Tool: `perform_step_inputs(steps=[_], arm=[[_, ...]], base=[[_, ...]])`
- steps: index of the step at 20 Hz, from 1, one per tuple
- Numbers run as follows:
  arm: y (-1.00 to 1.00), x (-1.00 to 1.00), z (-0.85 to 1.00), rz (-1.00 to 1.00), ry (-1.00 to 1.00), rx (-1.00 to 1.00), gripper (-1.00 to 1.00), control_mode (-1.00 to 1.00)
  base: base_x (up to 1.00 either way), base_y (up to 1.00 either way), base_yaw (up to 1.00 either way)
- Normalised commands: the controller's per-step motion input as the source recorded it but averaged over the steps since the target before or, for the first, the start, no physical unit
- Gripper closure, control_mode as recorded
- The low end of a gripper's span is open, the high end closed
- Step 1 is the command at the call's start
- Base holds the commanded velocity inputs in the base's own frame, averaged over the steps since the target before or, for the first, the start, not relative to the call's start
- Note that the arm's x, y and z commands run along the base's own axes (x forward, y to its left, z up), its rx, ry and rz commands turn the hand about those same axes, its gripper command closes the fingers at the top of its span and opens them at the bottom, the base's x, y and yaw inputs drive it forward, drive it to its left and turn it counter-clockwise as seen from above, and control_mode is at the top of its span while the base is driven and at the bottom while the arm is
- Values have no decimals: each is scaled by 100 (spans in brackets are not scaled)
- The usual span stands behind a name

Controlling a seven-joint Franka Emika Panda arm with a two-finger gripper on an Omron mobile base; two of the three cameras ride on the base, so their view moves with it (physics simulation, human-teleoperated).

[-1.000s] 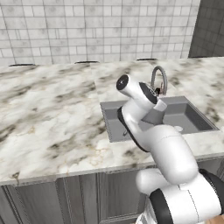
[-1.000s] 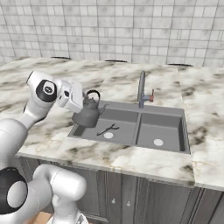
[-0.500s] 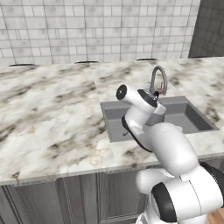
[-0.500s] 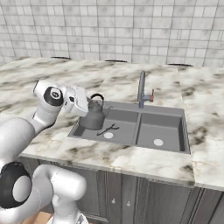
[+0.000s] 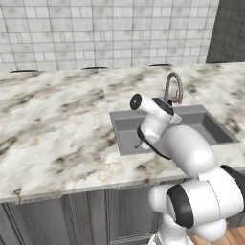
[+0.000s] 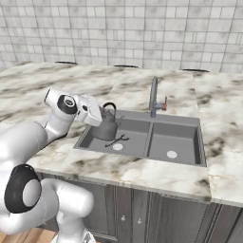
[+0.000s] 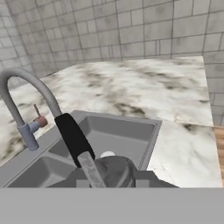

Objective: Open the cabinet, pick the kettle from the cabinet, and place it in the sink.

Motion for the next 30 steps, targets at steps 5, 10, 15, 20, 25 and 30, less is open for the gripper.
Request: perform_step_inputs(steps=[5, 10, 15, 20, 25, 30], arm=[[-9, 28, -18, 0, 10, 0, 100, -100], [-9, 31, -20, 0, 9, 0, 100, -100], [-12, 30, -27, 0, 12, 0, 100, -100], [-8, 28, -28, 0, 4, 0, 100, -100], [-10, 25, -29, 0, -1, 0, 100, -100], [-12, 18, -29, 0, -9, 0, 100, -100]], base=[[0, 0, 0], [0, 0, 0], [0, 0, 0], [0, 0, 0], [0, 0, 0], [0, 0, 0]])
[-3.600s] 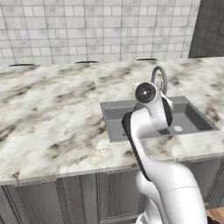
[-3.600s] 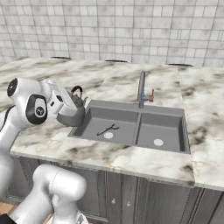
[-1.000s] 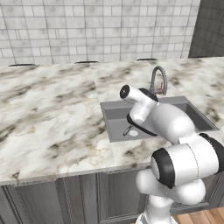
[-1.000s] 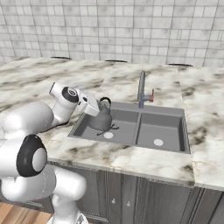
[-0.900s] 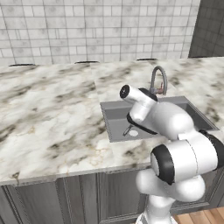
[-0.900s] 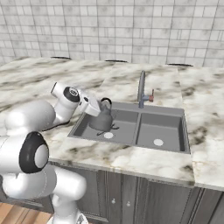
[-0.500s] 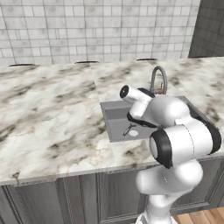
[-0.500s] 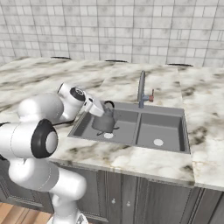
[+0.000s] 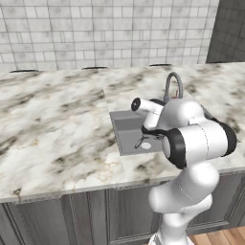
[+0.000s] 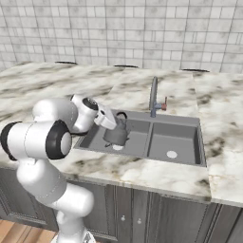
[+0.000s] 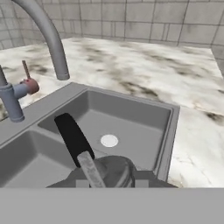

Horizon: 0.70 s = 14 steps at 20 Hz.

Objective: Open the cabinet, pick the kettle from the cabinet, and place it in the sink.

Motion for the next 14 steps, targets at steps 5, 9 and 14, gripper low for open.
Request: perform_step_inputs(steps=[5, 9, 14], arm=[[-15, 11, -27, 2, -13, 1, 100, -100], [-11, 17, -24, 0, -8, 0, 100, -100], [-8, 18, -21, 0, 0, 0, 100, -100]], base=[[0, 0, 0], [0, 0, 0], [0, 0, 0]])
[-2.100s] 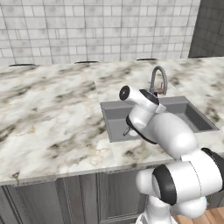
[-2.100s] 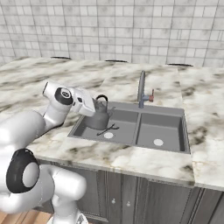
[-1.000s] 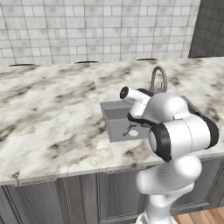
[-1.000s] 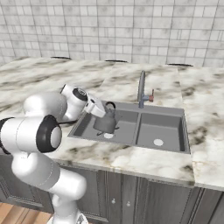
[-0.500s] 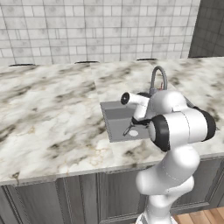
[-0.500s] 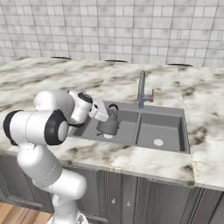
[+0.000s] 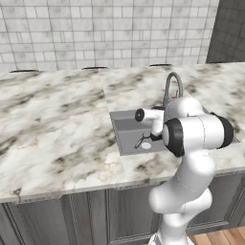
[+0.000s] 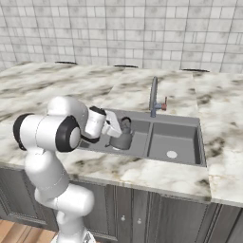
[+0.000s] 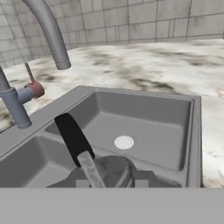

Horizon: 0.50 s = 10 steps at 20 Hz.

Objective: Open the cabinet, pick the kettle from the cabinet, and place it in the sink.

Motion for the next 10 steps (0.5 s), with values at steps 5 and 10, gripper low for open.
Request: perform_step_inputs(steps=[5, 10], arm=[[-4, 21, -13, 0, 6, 0, 100, -100], [-5, 20, -13, 0, 9, 1, 100, -100]], base=[[0, 0, 0], [0, 0, 0]])
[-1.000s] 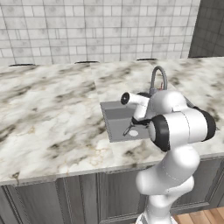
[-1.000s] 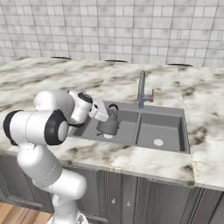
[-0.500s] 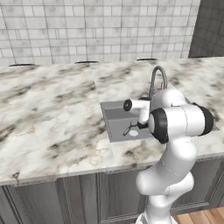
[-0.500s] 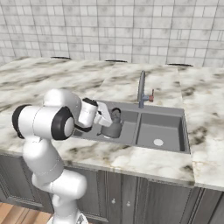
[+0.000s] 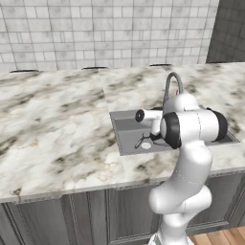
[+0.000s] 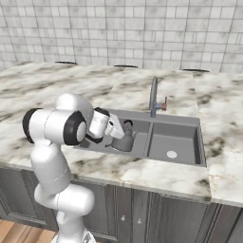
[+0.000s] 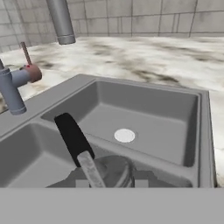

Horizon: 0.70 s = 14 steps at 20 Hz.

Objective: Open the cabinet, pick the kettle from the cabinet, and place it in the sink.

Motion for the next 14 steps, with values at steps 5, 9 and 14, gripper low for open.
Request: perform_step_inputs(steps=[5, 9, 14], arm=[[-5, 23, -13, 0, 4, 5, 100, -100], [-6, 20, -15, -1, 0, 8, 100, -100], [-8, 12, -22, -2, -9, 6, 100, -100]], base=[[0, 0, 0], [0, 0, 0], [0, 0, 0]])
